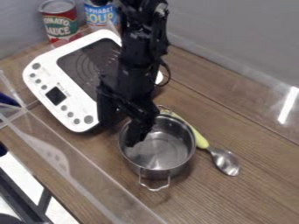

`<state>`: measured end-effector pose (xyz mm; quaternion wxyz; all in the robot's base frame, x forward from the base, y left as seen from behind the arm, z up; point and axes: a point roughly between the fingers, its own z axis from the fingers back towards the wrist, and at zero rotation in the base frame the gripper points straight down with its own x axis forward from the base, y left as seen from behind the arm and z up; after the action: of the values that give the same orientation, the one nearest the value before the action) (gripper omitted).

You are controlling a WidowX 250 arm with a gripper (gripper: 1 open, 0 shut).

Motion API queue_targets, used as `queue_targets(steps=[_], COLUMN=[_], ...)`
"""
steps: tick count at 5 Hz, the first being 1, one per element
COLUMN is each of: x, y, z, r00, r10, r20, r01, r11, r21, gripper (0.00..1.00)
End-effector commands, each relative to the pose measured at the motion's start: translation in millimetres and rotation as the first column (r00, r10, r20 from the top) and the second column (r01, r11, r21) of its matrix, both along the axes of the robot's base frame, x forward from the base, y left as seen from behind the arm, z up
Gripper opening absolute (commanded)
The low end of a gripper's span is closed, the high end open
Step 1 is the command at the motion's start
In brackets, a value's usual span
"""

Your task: Put silver pot on the white and black stove top

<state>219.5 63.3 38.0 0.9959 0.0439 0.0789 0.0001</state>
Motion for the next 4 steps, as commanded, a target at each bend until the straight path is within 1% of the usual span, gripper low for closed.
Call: queue_targets(steps=[1, 2, 3, 4], x=[9.8, 16.6, 32.3, 45.1], y=[-6, -15, -14, -14], z=[8.8, 8.4, 24.4, 47.9], r00=[0.999, 0.997, 0.998, 0.997], r10=[0.034, 0.059, 0.046, 0.048], r20=[0.042, 0.042, 0.049, 0.055], r01=[-0.034, -0.059, -0.047, -0.052], r11=[0.999, 0.998, 0.998, 0.997], r21=[0.005, 0.001, 0.031, 0.058], gripper=[0.0, 0.0, 0.0, 0.0])
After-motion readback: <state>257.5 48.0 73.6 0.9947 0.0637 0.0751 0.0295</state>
